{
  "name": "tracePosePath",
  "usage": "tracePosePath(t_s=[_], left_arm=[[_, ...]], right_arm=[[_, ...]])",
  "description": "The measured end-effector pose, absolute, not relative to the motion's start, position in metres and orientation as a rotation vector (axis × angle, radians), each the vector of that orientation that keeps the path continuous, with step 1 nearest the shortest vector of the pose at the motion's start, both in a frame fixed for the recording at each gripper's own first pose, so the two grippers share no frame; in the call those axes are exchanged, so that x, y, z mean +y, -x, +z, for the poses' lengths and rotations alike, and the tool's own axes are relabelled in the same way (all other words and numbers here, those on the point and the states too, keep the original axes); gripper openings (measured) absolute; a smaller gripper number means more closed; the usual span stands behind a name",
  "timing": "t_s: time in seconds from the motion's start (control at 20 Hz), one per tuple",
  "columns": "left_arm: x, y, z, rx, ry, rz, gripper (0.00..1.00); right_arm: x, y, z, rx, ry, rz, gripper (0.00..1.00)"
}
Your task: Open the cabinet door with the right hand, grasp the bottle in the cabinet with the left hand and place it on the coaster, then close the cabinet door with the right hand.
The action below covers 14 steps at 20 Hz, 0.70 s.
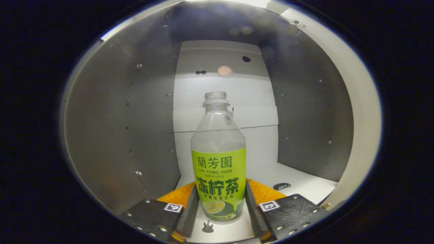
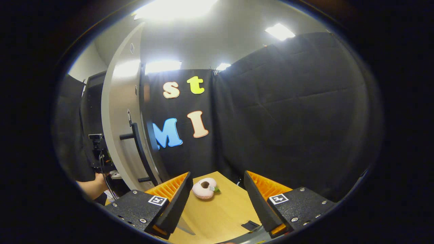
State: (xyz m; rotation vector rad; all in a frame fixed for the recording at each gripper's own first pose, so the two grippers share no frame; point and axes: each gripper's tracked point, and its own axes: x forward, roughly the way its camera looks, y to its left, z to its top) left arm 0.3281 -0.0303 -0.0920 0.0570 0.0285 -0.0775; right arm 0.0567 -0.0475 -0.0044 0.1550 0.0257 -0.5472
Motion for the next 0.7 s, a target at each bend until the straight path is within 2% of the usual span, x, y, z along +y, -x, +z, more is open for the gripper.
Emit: tracePosePath(t_s=[0.05,0.1,0.3,0.35,0.4,0.5,0.55,0.6,0.7], left_arm=[[-0.033,-0.329,-0.091,0.034,-0.067,-0.078,0.58],[-0.031,-0.324,-0.092,0.038,-0.080,-0.066,0.66],[-0.037,-0.304,-0.077,0.028,-0.041,-0.070,0.66],[-0.038,-0.295,-0.070,0.017,-0.029,-0.072,0.75],[-0.034,-0.282,-0.064,0.005,-0.025,-0.061,0.75],[-0.030,-0.260,-0.052,-0.005,-0.025,-0.045,0.63],[-0.029,-0.248,-0.044,-0.015,-0.024,-0.040,0.66],[-0.028,-0.235,-0.036,-0.032,-0.025,-0.032,0.75],[-0.024,-0.207,-0.022,-0.057,-0.046,-0.003,0.74]], right_arm=[[-0.048,-0.057,-0.008,0.036,-0.133,-0.555,0.93],[-0.048,-0.059,-0.012,0.048,-0.110,-0.557,0.93],[-0.051,-0.072,-0.014,0.038,-0.070,-0.506,0.93],[-0.057,-0.081,-0.018,0.034,-0.082,-0.492,0.93],[-0.066,-0.086,-0.019,0.032,-0.098,-0.484,0.93],[-0.082,-0.095,-0.018,0.032,-0.131,-0.468,0.93],[-0.089,-0.101,-0.016,0.026,-0.145,-0.457,0.93],[-0.096,-0.106,-0.015,0.020,-0.157,-0.448,0.93],[-0.108,-0.119,-0.019,0.028,-0.165,-0.425,0.93]])
